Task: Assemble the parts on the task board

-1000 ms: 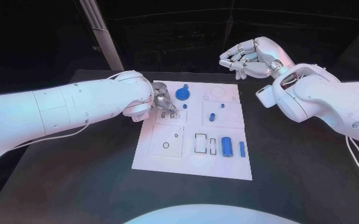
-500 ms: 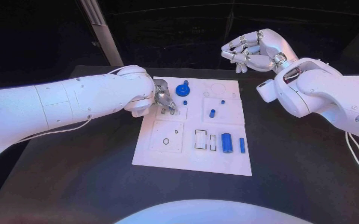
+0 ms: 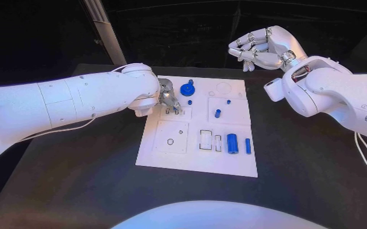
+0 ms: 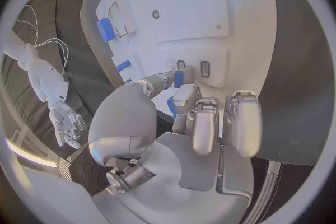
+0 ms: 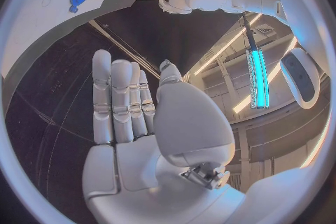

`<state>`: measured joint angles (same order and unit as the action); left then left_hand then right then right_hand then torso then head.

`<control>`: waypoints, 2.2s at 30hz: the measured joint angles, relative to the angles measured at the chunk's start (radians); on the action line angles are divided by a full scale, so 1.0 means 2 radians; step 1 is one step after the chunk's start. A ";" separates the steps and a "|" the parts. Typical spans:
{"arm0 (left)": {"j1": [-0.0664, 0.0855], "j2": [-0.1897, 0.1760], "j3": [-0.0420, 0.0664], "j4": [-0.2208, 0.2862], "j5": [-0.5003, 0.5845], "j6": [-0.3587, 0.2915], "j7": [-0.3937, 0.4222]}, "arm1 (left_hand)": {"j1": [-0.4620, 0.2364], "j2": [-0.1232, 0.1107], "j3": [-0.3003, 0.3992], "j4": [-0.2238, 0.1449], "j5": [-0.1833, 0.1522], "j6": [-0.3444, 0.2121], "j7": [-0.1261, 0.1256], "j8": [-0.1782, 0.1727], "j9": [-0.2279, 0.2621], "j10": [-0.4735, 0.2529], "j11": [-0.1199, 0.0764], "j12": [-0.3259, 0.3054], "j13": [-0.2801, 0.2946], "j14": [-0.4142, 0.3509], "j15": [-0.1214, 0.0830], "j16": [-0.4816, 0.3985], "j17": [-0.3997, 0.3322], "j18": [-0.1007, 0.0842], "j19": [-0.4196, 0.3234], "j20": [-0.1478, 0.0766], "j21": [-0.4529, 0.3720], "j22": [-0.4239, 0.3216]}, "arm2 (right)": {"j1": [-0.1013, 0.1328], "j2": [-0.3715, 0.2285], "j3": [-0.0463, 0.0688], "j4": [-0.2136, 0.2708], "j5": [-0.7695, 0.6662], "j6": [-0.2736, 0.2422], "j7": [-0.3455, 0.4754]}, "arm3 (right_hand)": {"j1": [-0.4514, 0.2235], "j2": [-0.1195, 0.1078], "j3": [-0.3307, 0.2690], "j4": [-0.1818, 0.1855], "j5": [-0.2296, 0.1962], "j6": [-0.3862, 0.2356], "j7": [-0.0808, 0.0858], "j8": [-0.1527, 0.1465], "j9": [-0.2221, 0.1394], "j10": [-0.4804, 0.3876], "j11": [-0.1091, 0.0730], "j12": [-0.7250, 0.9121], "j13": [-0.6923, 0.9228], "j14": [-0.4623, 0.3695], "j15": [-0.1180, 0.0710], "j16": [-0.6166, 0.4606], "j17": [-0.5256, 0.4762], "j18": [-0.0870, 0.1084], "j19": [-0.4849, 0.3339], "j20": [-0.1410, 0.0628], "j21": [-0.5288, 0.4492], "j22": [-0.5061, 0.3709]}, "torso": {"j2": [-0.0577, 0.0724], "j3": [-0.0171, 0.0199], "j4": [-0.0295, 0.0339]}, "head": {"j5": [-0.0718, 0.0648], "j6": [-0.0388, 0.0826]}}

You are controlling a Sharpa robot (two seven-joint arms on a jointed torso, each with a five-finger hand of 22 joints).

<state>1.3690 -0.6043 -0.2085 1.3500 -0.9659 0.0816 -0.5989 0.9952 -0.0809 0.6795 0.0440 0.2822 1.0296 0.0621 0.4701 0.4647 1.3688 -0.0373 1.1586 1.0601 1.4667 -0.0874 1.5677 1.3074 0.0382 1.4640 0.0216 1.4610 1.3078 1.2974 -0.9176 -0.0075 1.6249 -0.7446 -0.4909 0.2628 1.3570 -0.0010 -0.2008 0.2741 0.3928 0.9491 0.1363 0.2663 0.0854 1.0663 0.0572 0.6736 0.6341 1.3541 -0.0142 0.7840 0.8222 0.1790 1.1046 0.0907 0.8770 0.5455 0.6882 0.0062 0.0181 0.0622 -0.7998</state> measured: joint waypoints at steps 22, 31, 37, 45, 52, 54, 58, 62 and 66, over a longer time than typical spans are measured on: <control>-0.001 -0.007 0.000 0.008 0.001 0.011 -0.004 | -0.021 0.000 0.012 -0.008 0.002 0.003 0.000 0.007 -0.001 0.004 -0.002 0.003 0.004 0.000 0.000 0.000 0.000 0.000 0.000 0.000 0.002 0.000 | 0.000 0.005 0.000 -0.013 0.000 0.001 -0.006 | 0.000 0.000 -0.003 0.000 0.002 0.000 0.000 0.000 0.000 0.000 0.000 0.000 -0.001 0.000 0.000 -0.003 -0.002 0.000 0.000 0.000 -0.003 -0.002 | 0.000 -0.0003 0.0000 | 0.002 -0.003; 0.002 -0.006 0.000 0.005 0.007 0.022 -0.004 | -0.032 0.001 0.021 -0.014 0.017 0.004 0.000 0.013 -0.001 0.006 -0.003 0.005 0.005 0.000 0.000 0.000 0.000 0.000 0.000 0.000 0.002 0.000 | 0.000 0.008 0.000 -0.017 0.000 0.002 -0.008 | 0.000 0.000 -0.003 0.000 0.002 0.000 0.000 0.000 0.000 0.000 0.000 0.000 -0.002 0.000 0.000 -0.006 -0.003 0.000 0.002 0.002 -0.004 -0.002 | 0.000 -0.0002 0.0000 | 0.002 -0.004; 0.005 -0.005 0.000 0.001 0.012 0.035 -0.008 | -0.039 0.000 0.021 -0.014 0.033 0.009 -0.005 0.016 0.000 0.009 -0.004 0.005 0.006 0.000 0.000 0.000 0.000 0.000 0.000 0.000 0.004 0.000 | 0.000 0.010 0.000 -0.019 0.000 0.003 -0.010 | 0.002 -0.002 -0.003 0.000 0.002 0.000 0.000 0.000 0.000 0.000 0.000 0.000 -0.002 0.000 0.000 -0.006 -0.003 0.000 0.002 0.002 -0.005 -0.003 | 0.000 0.0000 -0.0001 | 0.003 -0.005; 0.008 0.001 0.000 -0.009 0.018 0.056 -0.013 | -0.044 -0.001 0.028 -0.021 0.038 0.010 -0.006 0.016 0.000 0.010 -0.003 0.005 0.007 0.000 0.000 0.000 0.000 0.000 0.000 0.000 0.004 0.000 | 0.000 0.012 0.000 -0.021 -0.003 0.005 -0.012 | 0.002 -0.002 -0.004 -0.002 0.002 0.000 0.000 0.000 0.000 0.000 0.000 0.000 -0.003 0.000 0.000 -0.009 -0.004 0.000 0.002 0.002 -0.005 -0.003 | 0.000 0.0000 -0.0004 | 0.002 -0.006; 0.011 0.012 0.000 -0.026 0.028 0.073 -0.016 | -0.045 -0.001 0.030 -0.023 0.039 0.011 -0.007 0.018 0.000 0.011 -0.002 0.005 0.007 0.000 0.000 0.000 0.000 0.000 0.000 0.000 0.004 0.000 | 0.000 0.013 0.000 -0.022 -0.005 0.007 -0.014 | 0.002 -0.002 -0.005 0.000 0.002 0.000 0.000 0.000 0.000 0.000 0.000 0.000 -0.003 0.000 0.000 -0.009 -0.004 0.000 0.002 0.002 -0.007 -0.004 | 0.000 0.0002 -0.0004 | 0.002 -0.006; 0.011 0.015 0.000 -0.031 0.031 0.078 -0.017 | -0.045 -0.001 0.030 -0.023 0.039 0.011 -0.007 0.019 0.000 0.011 -0.002 0.005 0.007 0.000 0.000 0.000 0.000 0.000 0.000 0.000 0.004 0.000 | 0.000 0.014 0.000 -0.023 -0.006 0.007 -0.015 | 0.002 -0.002 -0.005 0.000 0.002 0.000 0.000 -0.002 0.000 0.000 0.000 -0.002 -0.004 0.000 0.000 -0.012 -0.004 0.000 0.002 0.002 -0.007 -0.004 | 0.000 0.0002 -0.0004 | 0.002 -0.006; 0.013 0.016 -0.001 -0.033 0.037 0.085 -0.018 | -0.045 -0.001 0.030 -0.024 0.039 0.011 -0.007 0.019 0.000 0.011 -0.002 0.005 0.006 0.000 0.000 0.000 0.000 0.000 0.000 0.000 0.004 0.000 | 0.000 0.015 0.000 -0.024 -0.007 0.008 -0.015 | 0.002 -0.002 -0.005 0.000 0.002 0.000 0.000 -0.002 0.000 0.000 0.000 -0.002 -0.004 0.000 0.000 -0.012 -0.004 0.000 0.002 0.002 -0.007 -0.004 | 0.000 0.0001 -0.0007 | 0.003 -0.005; 0.018 0.015 -0.001 -0.033 0.043 0.091 -0.018 | -0.045 -0.001 0.030 -0.024 0.039 0.011 -0.007 0.019 0.000 0.011 -0.002 0.005 0.006 0.000 0.000 0.000 0.000 0.000 0.000 0.000 0.004 0.000 | 0.000 0.016 0.000 -0.026 -0.007 0.009 -0.016 | 0.002 -0.002 -0.005 0.000 0.002 0.000 0.000 -0.002 0.000 0.000 0.000 -0.002 -0.004 0.000 0.000 -0.012 -0.004 0.000 0.002 0.002 -0.007 -0.005 | 0.000 0.0001 -0.0007 | 0.001 -0.005; 0.027 0.016 -0.001 -0.035 0.056 0.103 -0.018 | -0.045 0.000 0.030 -0.024 0.041 0.011 -0.007 0.019 0.000 0.011 -0.002 0.005 0.005 0.000 0.000 0.000 0.000 0.000 0.000 0.000 0.004 0.000 | 0.000 0.017 0.000 -0.027 -0.008 0.009 -0.017 | 0.002 -0.002 -0.005 0.000 0.002 0.000 0.000 -0.002 0.000 0.000 0.000 -0.002 -0.005 0.000 0.000 -0.012 -0.005 0.000 0.003 0.001 -0.009 -0.005 | 0.000 0.0002 -0.0001 | 0.001 -0.005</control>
<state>1.4222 -0.5729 -0.2097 1.2809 -0.8544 0.2882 -0.6348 0.9052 -0.0819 0.7403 -0.0037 0.3647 1.0516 0.0474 0.5079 0.4639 1.3905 -0.0404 1.1693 1.0700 1.4668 -0.0874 1.5677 1.3074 0.0382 1.4640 0.0216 1.4686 1.3078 1.2977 -0.8841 -0.0075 1.5711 -0.7598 -0.4720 0.2294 1.3608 -0.0048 -0.2111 0.2735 0.3977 0.9492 0.1363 0.2621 0.0848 1.0664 0.0573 0.6699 0.6249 1.3542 -0.0142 0.7607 0.8117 0.1788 1.1104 0.0926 0.8589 0.5346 0.6874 0.0066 0.0179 0.0642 -0.8094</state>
